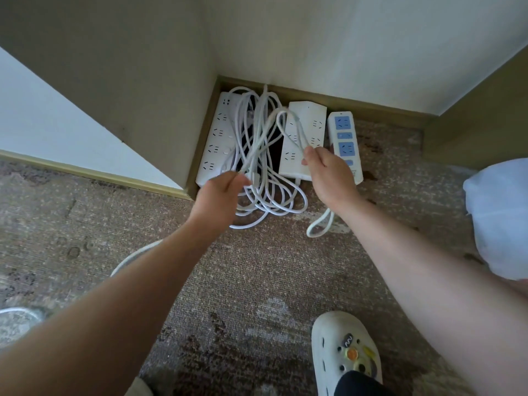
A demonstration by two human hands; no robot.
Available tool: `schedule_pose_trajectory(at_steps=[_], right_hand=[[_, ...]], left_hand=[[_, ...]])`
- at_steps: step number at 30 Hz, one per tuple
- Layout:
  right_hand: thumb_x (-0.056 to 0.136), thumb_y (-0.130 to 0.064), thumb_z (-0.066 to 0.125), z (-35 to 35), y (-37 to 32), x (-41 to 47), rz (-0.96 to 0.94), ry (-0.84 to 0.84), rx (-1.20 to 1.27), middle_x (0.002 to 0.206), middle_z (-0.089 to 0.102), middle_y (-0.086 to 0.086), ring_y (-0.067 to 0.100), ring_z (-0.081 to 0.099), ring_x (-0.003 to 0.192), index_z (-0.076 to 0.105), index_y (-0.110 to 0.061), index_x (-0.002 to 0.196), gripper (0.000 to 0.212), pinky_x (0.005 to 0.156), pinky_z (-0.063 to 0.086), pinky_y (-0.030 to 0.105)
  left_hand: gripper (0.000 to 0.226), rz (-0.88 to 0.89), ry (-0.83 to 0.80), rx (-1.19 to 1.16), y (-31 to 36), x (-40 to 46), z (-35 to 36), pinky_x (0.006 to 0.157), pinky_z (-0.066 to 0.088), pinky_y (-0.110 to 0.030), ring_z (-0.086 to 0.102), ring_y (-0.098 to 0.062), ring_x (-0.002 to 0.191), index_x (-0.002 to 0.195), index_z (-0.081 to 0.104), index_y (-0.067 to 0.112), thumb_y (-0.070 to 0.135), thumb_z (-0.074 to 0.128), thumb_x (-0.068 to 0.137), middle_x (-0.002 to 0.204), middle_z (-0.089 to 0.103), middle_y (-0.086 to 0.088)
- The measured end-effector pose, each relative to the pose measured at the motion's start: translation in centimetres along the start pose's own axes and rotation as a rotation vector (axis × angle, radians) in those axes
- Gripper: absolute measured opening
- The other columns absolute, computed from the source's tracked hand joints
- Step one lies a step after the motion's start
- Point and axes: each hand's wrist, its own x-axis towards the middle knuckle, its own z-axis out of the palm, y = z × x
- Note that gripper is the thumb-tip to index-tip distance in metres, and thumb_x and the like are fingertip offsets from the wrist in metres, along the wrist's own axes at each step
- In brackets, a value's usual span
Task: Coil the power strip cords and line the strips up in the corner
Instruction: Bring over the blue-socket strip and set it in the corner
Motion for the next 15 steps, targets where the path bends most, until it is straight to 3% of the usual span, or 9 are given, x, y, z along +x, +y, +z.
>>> schedule_pose_trajectory(at_steps=[2, 3, 5, 7, 8, 10, 12, 14, 15], right_hand=[[0.087, -0.075, 0.027, 0.0, -0.2, -0.1, 0.123, -0.041, 0.197, 0.097, 0.066, 0.006, 0.02, 0.062, 0.088, 0.063, -0.016, 0.097, 0.07, 0.079, 0.048, 0.041], [0.08, -0.082, 0.029, -0.1, -0.3, -0.1, 0.167, -0.053, 0.272, 0.095, 0.066, -0.001, 0.014, 0.061, 0.088, 0.063, -0.017, 0.096, 0.075, 0.08, 0.047, 0.04], [0.075, -0.086, 0.037, 0.0, -0.2, 0.0, 0.192, -0.067, 0.377, 0.076, 0.059, -0.01, 0.006, 0.055, 0.068, 0.061, -0.012, 0.086, 0.078, 0.069, 0.042, 0.033], [0.081, -0.077, 0.045, 0.5, 0.1, 0.2, 0.175, -0.054, 0.445, 0.06, 0.046, -0.006, 0.005, 0.042, 0.051, 0.057, -0.014, 0.077, 0.065, 0.059, 0.032, 0.029], [0.087, -0.069, 0.047, 0.6, 0.3, 0.2, 0.178, -0.039, 0.465, 0.059, 0.046, -0.008, 0.003, 0.041, 0.049, 0.058, -0.016, 0.077, 0.056, 0.058, 0.032, 0.027], [0.098, -0.051, 0.047, 0.6, 0.9, 0.4, 0.19, -0.027, 0.496, 0.063, 0.051, -0.013, -0.001, 0.045, 0.052, 0.062, -0.02, 0.081, 0.038, 0.058, 0.032, 0.024], [0.101, -0.045, 0.046, 0.7, 1.4, 0.3, 0.184, -0.053, 0.48, 0.062, 0.055, -0.013, 0.0, 0.045, 0.05, 0.062, -0.019, 0.085, 0.035, 0.056, 0.031, 0.024], [0.101, -0.047, 0.044, 0.7, 1.3, 0.2, 0.175, -0.066, 0.444, 0.063, 0.062, -0.007, 0.002, 0.041, 0.044, 0.061, -0.012, 0.09, 0.04, 0.052, 0.03, 0.026], [0.102, -0.046, 0.043, 0.6, 1.2, 0.3, 0.175, -0.054, 0.447, 0.07, 0.066, 0.004, 0.003, 0.038, 0.043, 0.06, -0.009, 0.093, 0.042, 0.05, 0.03, 0.026]], left_hand=[[0.027, 0.045, -0.081, 0.049, 2.9, 1.2, 2.2, 0.044, 0.038, -0.019, 0.043, -0.008, 0.045, 0.098, 0.068, 0.022, 0.027, 0.042, 0.1, 0.06, 0.053, 0.008], [0.027, 0.061, -0.126, 0.119, 3.8, 1.4, 3.4, 0.044, 0.038, -0.018, 0.046, -0.008, 0.048, 0.103, 0.067, 0.019, 0.027, 0.041, 0.101, 0.065, 0.054, 0.005], [0.028, 0.09, -0.2, 0.298, 5.1, 1.4, 5.5, 0.055, 0.048, -0.027, 0.057, -0.016, 0.065, 0.108, 0.063, 0.015, 0.026, 0.038, 0.103, 0.083, 0.062, -0.004], [0.03, 0.099, -0.223, 0.389, 5.8, 1.6, 6.9, 0.073, 0.053, -0.039, 0.063, -0.028, 0.087, 0.113, 0.061, 0.008, 0.022, 0.036, 0.103, 0.101, 0.064, -0.011], [0.031, 0.087, -0.218, 0.393, 5.8, 1.7, 7.3, 0.074, 0.052, -0.039, 0.062, -0.032, 0.092, 0.114, 0.061, 0.006, 0.021, 0.036, 0.103, 0.103, 0.064, -0.014], [0.032, 0.037, -0.219, 0.287, 5.2, 1.8, 7.3, 0.061, 0.044, -0.034, 0.06, -0.029, 0.076, 0.113, 0.061, 0.005, 0.023, 0.036, 0.103, 0.091, 0.061, -0.015], [0.032, -0.024, -0.247, 0.108, 4.2, 1.5, 7.1, 0.053, 0.037, -0.03, 0.046, -0.019, 0.057, 0.107, 0.062, 0.008, 0.025, 0.036, 0.103, 0.077, 0.052, -0.007], [0.03, -0.052, -0.295, -0.006, 3.0, 0.7, 6.7, 0.056, 0.04, -0.031, 0.046, -0.017, 0.059, 0.1, 0.062, 0.012, 0.027, 0.036, 0.102, 0.073, 0.051, -0.004], [0.03, -0.049, -0.336, -0.031, 2.2, 0.2, 6.4, 0.06, 0.044, -0.033, 0.049, -0.017, 0.063, 0.099, 0.061, 0.014, 0.028, 0.035, 0.103, 0.073, 0.053, -0.004]])
